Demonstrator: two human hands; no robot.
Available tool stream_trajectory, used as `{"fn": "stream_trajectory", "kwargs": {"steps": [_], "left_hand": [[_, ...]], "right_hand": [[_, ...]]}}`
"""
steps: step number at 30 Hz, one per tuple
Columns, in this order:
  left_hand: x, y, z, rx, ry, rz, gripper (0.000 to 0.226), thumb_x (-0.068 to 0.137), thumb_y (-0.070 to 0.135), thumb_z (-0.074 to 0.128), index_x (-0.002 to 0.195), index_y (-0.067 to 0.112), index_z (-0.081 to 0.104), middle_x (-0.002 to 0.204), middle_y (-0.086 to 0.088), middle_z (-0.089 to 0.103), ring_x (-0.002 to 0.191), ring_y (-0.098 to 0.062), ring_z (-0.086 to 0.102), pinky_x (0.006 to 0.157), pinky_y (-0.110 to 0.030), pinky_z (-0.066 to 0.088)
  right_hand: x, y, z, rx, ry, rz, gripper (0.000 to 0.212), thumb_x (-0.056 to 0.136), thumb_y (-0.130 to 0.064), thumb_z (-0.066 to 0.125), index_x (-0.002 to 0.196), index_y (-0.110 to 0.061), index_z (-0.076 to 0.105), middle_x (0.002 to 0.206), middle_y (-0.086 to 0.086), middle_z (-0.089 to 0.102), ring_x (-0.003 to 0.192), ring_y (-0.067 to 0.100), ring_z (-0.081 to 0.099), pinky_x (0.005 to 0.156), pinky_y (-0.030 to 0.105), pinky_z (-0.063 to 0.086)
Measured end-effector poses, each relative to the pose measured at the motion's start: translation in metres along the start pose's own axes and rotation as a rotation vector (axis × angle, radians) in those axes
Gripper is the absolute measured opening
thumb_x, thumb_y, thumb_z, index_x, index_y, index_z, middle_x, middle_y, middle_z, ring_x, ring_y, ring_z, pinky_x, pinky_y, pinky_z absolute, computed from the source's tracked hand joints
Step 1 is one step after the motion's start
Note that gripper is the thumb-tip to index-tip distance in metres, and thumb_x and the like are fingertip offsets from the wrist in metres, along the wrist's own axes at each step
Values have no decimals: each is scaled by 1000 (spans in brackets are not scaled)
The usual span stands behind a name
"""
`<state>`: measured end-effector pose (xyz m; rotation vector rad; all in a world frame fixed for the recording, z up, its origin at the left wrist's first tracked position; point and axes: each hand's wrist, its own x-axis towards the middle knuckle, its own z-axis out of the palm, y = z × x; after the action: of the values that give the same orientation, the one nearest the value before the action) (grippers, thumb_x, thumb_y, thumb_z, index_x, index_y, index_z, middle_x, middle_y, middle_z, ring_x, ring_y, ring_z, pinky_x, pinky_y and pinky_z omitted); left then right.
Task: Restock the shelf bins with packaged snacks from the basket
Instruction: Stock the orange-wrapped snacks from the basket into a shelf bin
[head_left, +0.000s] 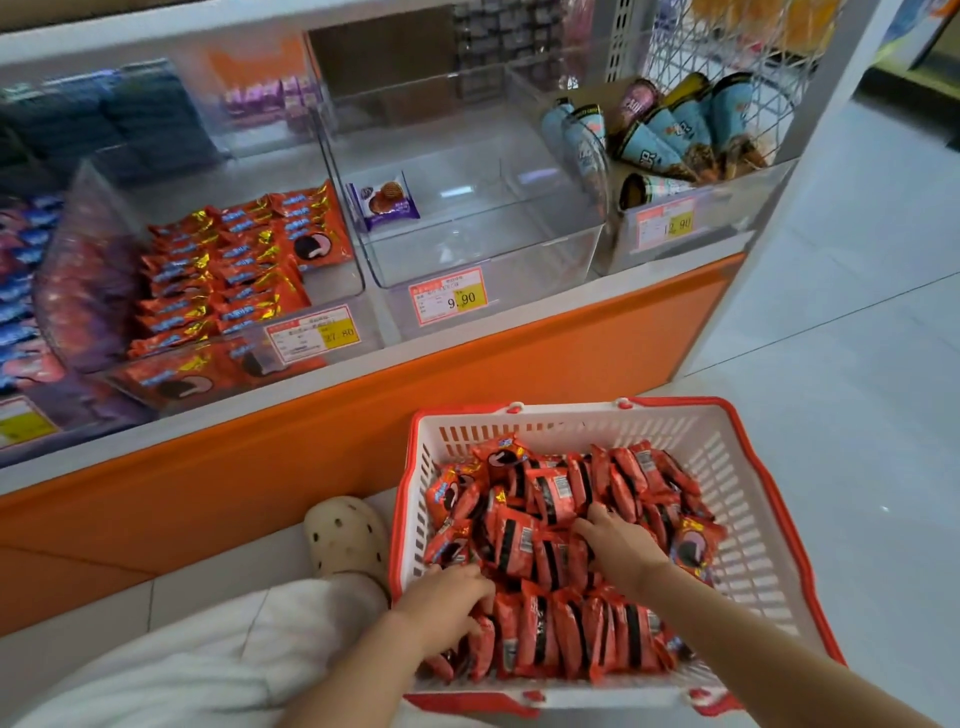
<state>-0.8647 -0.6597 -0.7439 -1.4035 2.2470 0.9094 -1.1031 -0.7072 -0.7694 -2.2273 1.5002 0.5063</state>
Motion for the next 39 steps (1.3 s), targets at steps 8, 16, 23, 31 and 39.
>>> {"fn": "stream_trajectory", "kwargs": {"steps": [8,16,23,31,39], "left_hand": [[-10,0,-16,-95,261,-10,10,94,29,55,92,20,56,101,12,43,104,-9,41,97,-26,30],[-30,-13,-41,-246,688,-260,17,96,41,47,91,25,46,92,11,58,87,-6,56,75,-21,48],[-49,-6,-64,-502,997,-442,21,95,38,49,89,20,41,67,6,54,53,-7,53,45,-21,45],[-75,-14,-85,-1216,835,-195,20,86,27,67,103,32,58,109,7,65,93,-5,64,79,-24,55],[-105,-24,-115,-1319,1104,-161,48,61,37,77,103,26,57,103,12,67,102,-3,62,94,-28,47]], "right_hand": [[-10,-1,-18,-50,21,-20,24,93,-23,55,116,-20,49,115,-1,61,108,20,53,83,32,44],[-19,-38,-65,462,256,77,42,88,-50,58,118,-24,46,99,-8,62,81,11,60,69,25,52],[-27,-91,-93,1158,115,51,37,87,-29,67,113,-11,49,101,16,65,73,20,71,64,29,59],[-29,-118,-126,1175,182,-146,23,90,-20,64,113,-21,60,100,-5,70,86,9,70,72,31,59],[-33,-164,-170,1030,130,-431,61,88,-55,29,145,-43,15,147,-29,21,136,-13,17,109,8,18]]}}
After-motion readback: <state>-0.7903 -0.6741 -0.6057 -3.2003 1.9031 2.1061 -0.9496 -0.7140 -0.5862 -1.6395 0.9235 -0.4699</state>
